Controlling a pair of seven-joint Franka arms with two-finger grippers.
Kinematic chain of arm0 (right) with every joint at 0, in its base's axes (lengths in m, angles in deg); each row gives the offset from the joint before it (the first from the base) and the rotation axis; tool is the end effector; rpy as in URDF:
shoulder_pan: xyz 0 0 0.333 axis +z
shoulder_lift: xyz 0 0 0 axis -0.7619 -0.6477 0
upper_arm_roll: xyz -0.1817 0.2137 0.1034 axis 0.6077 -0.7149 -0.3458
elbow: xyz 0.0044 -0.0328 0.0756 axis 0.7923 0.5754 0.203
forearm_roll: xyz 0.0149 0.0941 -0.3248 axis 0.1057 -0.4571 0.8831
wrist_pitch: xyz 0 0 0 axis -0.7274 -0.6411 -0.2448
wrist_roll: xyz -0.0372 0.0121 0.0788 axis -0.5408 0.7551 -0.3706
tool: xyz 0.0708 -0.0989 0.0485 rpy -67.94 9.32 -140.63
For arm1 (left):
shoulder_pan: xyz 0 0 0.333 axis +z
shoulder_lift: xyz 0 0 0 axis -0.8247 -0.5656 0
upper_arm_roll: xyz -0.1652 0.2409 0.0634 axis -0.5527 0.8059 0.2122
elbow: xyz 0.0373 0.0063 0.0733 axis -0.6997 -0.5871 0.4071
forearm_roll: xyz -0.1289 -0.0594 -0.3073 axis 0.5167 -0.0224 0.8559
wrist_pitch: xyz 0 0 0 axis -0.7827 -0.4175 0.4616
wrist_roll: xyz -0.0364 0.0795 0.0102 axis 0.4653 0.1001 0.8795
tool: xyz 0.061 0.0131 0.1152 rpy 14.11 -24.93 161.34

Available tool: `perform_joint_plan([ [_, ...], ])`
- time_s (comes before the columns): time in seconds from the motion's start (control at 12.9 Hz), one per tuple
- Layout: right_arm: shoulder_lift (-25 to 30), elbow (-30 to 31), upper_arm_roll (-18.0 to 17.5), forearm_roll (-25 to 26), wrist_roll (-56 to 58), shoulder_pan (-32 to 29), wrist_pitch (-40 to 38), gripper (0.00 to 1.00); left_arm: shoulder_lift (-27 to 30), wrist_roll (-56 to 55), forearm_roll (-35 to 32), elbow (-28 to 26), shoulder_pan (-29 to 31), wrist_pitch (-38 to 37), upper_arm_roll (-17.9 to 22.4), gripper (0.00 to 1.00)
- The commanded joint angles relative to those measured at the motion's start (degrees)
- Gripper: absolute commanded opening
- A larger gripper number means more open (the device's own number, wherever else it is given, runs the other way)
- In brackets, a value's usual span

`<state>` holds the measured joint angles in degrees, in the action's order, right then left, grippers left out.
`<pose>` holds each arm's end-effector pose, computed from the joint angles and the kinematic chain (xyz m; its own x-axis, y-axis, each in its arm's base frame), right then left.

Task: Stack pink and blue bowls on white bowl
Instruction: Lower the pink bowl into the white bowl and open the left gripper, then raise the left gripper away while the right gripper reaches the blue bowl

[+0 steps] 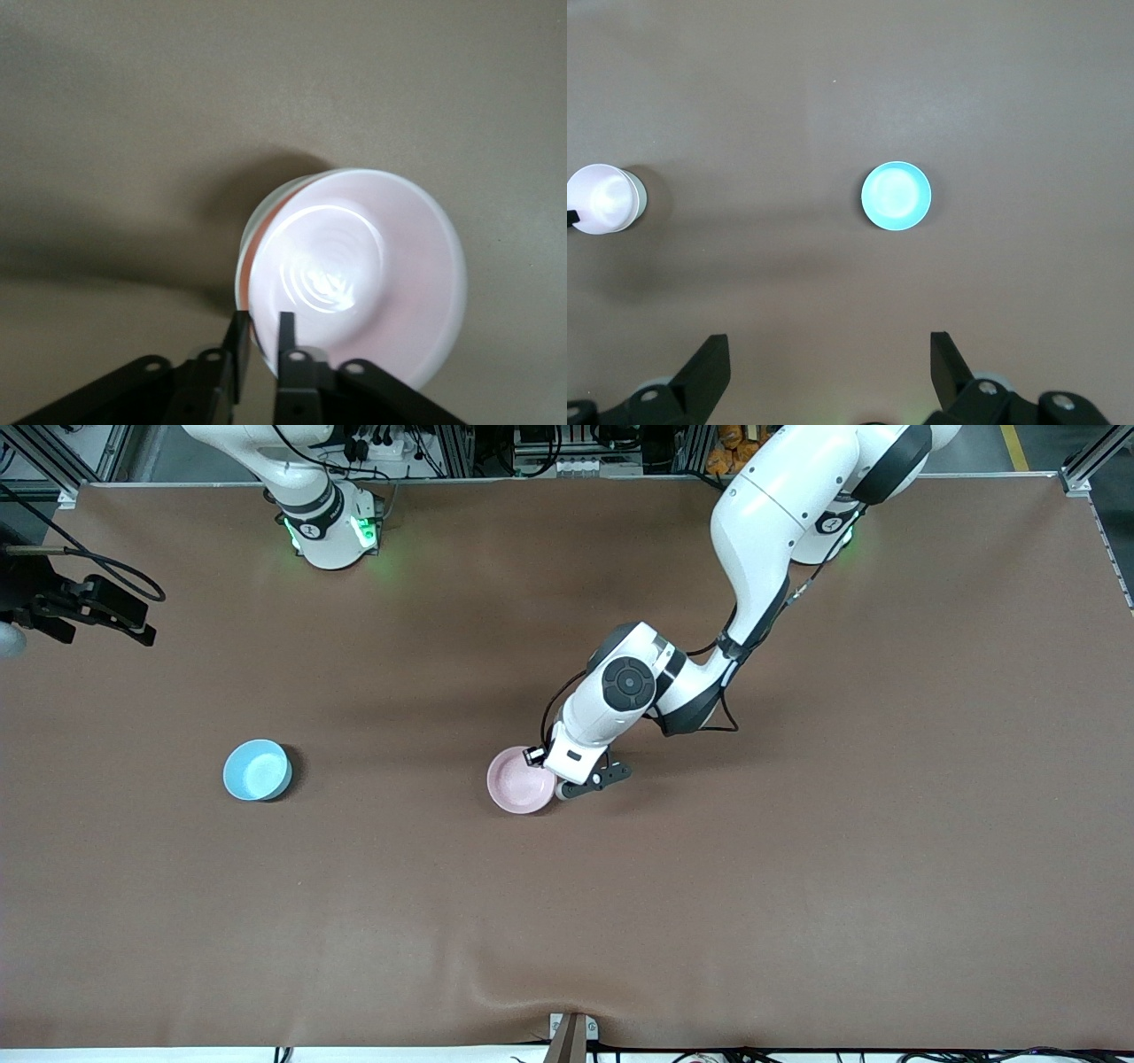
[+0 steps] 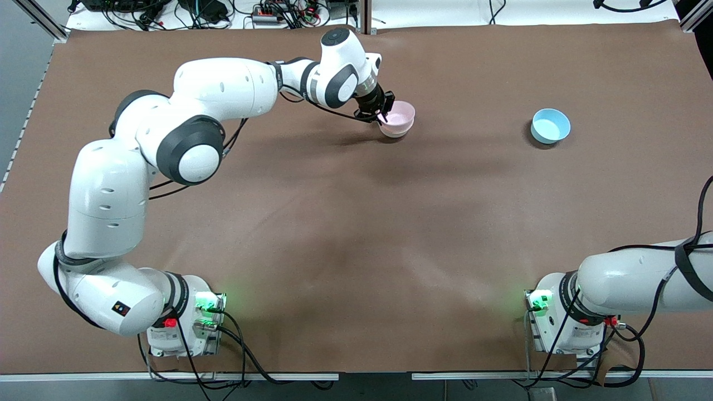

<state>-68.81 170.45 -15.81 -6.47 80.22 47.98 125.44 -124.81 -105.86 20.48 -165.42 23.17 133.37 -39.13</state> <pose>0.4791 0.0157 0.6134 0.9981 -0.0487 -0.0376 -0.0490 -0.9988 -0.0076 0.4995 -0.4840 0.2341 0.9189 0.3613 -0.1587 0.3940 -0.8627 0.3172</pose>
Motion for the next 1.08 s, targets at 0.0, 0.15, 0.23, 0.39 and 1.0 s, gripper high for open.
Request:
perform_joint_plan([
  [0.0,0.36,0.07,-0.55,-0.49,0.41,-0.9,-0.28,1.0,-0.13,0.15,-0.24,1.48,-0.66,0.22,1.42,1.0],
  [0.15,0.27,0.07,-0.55,-0.49,0.41,-0.9,-0.2,1.0,1.79,-0.03,-4.25,1.48,0.57,-0.65,1.77,1.0],
  [0.23,0.1,0.07,-0.55,-0.49,0.41,-0.81,-0.02,1.0,3.54,-0.12,-5.85,1.13,1.71,-2.4,1.77,1.0],
  [0.39,-0.17,-0.02,-0.64,-0.31,0.5,-0.2,0.15,1.0,9.94,-0.12,-6.13,0.69,5.92,-11.33,1.77,1.0],
  [1.0,-15.17,1.38,-0.55,0.13,10.04,-3.7,4.52,1.0,33.51,11.45,-6.92,1.04,24.64,-42.82,1.68,1.0],
])
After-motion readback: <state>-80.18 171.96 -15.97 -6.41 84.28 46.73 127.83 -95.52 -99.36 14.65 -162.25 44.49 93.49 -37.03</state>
